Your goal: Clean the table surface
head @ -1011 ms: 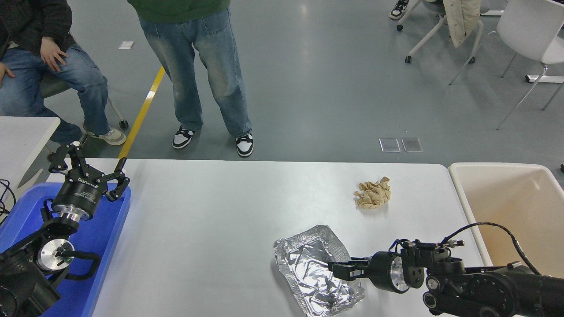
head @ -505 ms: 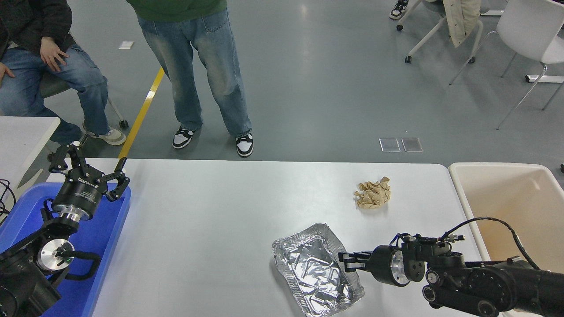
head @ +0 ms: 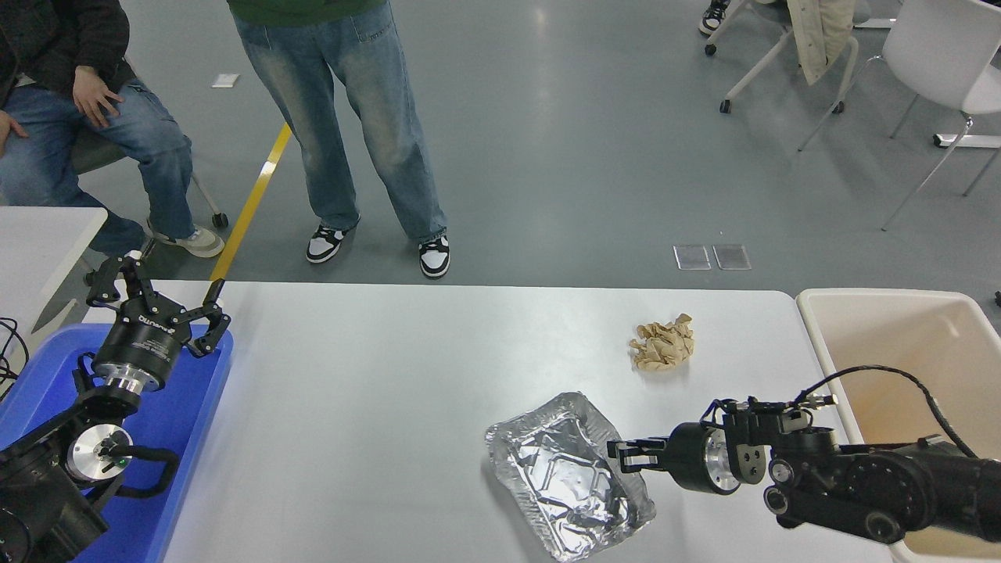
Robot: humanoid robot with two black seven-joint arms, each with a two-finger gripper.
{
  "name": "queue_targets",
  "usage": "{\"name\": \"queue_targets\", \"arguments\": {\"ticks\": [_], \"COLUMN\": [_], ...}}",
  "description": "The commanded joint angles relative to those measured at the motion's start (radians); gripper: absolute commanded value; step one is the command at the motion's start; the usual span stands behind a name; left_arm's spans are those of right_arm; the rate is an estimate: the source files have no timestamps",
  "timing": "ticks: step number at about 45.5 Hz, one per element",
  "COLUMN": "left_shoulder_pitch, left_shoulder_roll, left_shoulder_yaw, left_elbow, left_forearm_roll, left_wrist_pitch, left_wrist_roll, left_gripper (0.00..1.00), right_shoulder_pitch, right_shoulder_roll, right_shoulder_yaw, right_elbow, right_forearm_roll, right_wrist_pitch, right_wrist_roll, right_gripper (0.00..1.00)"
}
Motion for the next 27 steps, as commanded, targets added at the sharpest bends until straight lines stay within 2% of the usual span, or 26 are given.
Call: {"name": "queue_targets", "arguments": {"ticks": [1, 16, 27], "left_shoulder_pitch": [0.000, 0.000, 0.000], "left_shoulder_roll": [0.000, 0.002, 0.000], "left_shoulder_yaw": [0.000, 0.000, 0.000], "left_elbow": [0.000, 0.000, 0.000], "left_forearm_roll": [0.000, 0.000, 0.000], "left_wrist_pitch": [0.000, 0.000, 0.000], "left_wrist_roll": [0.000, 0.000, 0.000], "left_gripper": [1.00, 1.00, 1.00], "right_shoulder_pitch": [0.135, 0.315, 0.435], "right_shoulder_roll": [-0.241, -0.559, -0.682], "right_shoulder_yaw": [0.008, 0.051, 0.213], "right_elbow": [0.239, 0.457, 0.458], "right_forearm_roll": [0.097, 0.190, 0.287], "right_wrist_pitch": [0.097, 0.291, 0.498], "right_wrist_roll": [0.003, 0.003, 0.002], "right_gripper": [0.00, 0.00, 0.00]}}
